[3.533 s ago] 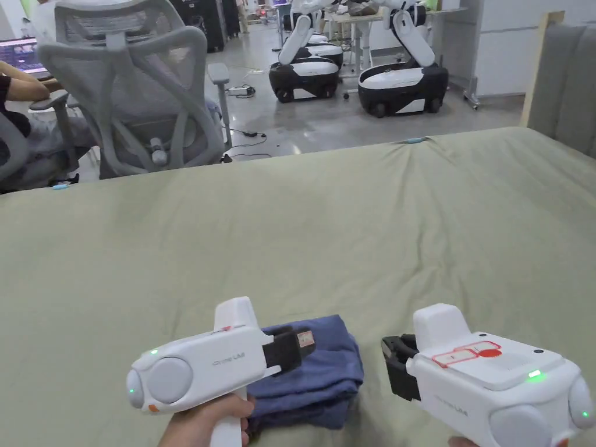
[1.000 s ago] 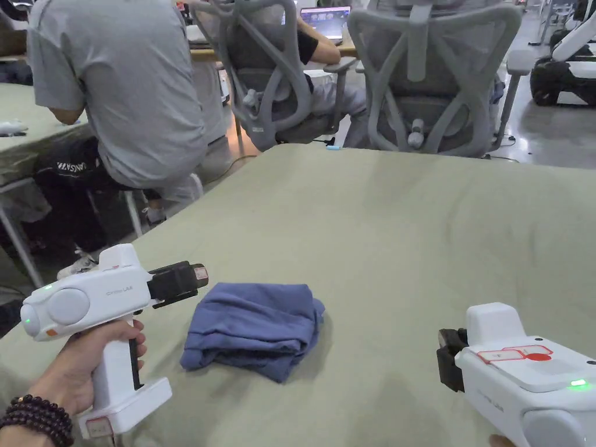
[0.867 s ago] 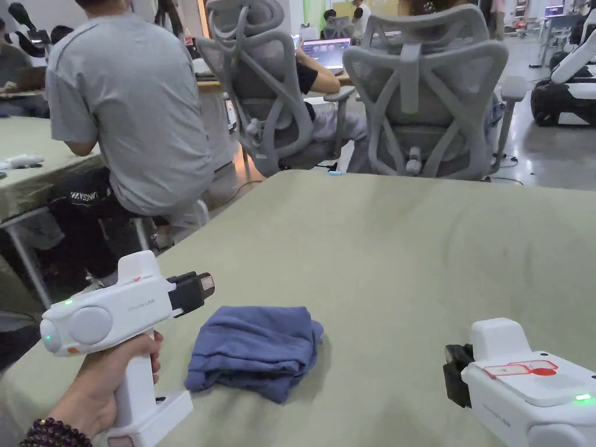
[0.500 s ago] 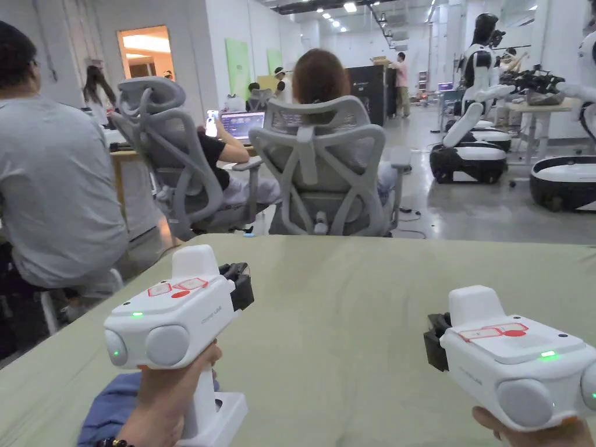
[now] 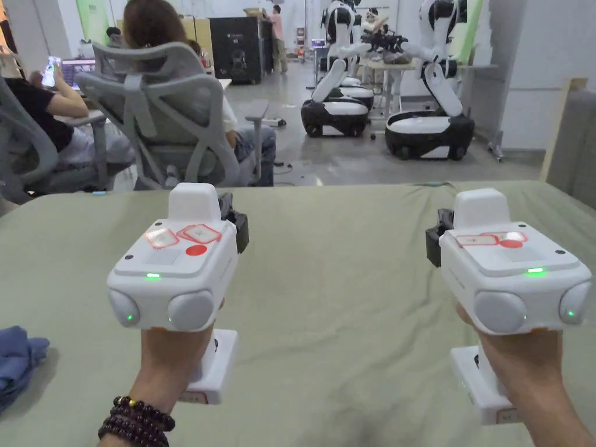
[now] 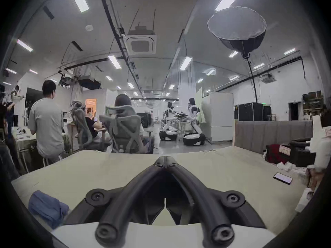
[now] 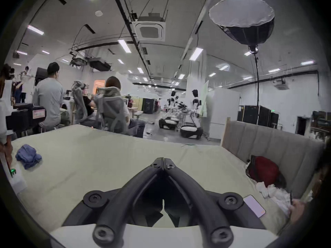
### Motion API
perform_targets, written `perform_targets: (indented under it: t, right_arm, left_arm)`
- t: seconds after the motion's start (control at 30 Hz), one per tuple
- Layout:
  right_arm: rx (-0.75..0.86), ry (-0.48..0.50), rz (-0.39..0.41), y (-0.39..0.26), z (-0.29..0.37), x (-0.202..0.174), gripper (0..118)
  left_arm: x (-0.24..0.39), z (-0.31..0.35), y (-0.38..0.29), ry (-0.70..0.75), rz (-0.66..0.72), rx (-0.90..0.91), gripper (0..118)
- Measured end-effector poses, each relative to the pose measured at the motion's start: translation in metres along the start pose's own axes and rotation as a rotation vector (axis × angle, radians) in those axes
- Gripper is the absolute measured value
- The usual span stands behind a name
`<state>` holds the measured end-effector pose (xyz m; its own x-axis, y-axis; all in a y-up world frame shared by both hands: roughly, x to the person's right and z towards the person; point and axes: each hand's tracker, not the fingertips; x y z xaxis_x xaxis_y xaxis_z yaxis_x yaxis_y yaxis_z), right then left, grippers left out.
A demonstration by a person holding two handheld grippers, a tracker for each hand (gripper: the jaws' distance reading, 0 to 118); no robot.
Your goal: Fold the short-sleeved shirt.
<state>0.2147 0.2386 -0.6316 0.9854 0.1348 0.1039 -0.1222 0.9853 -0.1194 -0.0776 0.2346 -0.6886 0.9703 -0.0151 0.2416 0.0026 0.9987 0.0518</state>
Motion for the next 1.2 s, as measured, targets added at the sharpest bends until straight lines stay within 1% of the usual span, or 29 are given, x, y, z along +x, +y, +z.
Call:
perform_targets:
  t: [0.07,0.17,0.27,0.4,0.47,0.57,0.7,0.8,0.9,0.93,0.97,1.0,1.03,1.07,1.2]
  right_arm:
    - [0.009,0.009,-0.032,-0.014,0.008,0.002,0]
    - [0.019,0.006,-0.042,-0.03,0.02,-0.006,0]
    - [0.019,-0.007,-0.032,-0.05,0.022,-0.018,0]
    - [0.025,0.014,0.001,-0.065,0.028,-0.033,0]
    - [0.037,0.032,0.01,-0.065,0.029,-0.035,0]
    - [0.045,0.042,-0.001,-0.056,0.03,-0.036,0]
    - [0.043,0.007,0.019,-0.042,0.029,-0.036,0]
    - [0.039,0.01,-0.008,-0.04,0.027,-0.034,1]
    - [0.031,0.018,-0.008,-0.041,0.025,-0.037,3]
    - [0.029,0.02,-0.008,-0.041,0.025,-0.036,6]
    - [0.029,0.024,-0.01,-0.042,0.025,-0.037,12]
    - [0.028,0.026,-0.013,-0.043,0.024,-0.037,23]
    - [0.023,0.024,-0.014,-0.043,0.024,-0.037,40]
    - [0.014,0.024,-0.017,-0.044,0.024,-0.037,45]
    - [-0.003,0.02,-0.03,-0.049,0.022,-0.035,44]
  left_arm:
    - [0.006,0.004,-0.01,0.025,-0.027,-0.022,0]
    - [0.005,0.012,-0.024,0.028,-0.015,-0.025,0]
    - [0.003,0.022,-0.037,0.05,-0.04,-0.042,0]
    - [-0.004,0.039,-0.05,0.05,-0.052,-0.035,0]
    - [-0.005,0.042,-0.054,0.047,-0.047,-0.034,0]
    - [-0.004,0.042,-0.059,0.043,-0.028,-0.044,0]
    - [0.002,0.044,-0.061,0.053,-0.031,-0.033,0]
    - [0.008,0.043,-0.059,0.049,-0.032,-0.027,0]
    - [0.014,0.04,-0.059,0.049,-0.063,-0.026,0]
    - [0.015,0.04,-0.059,0.049,-0.067,-0.03,1]
    - [0.016,0.039,-0.059,0.039,-0.059,-0.037,6]
    - [0.016,0.039,-0.06,0.035,-0.039,-0.053,10]
    - [0.014,0.038,-0.061,0.037,-0.027,-0.058,12]
    - [0.015,0.038,-0.062,0.04,-0.028,-0.059,14]
    - [0.013,0.039,-0.068,0.048,-0.046,-0.066,14]
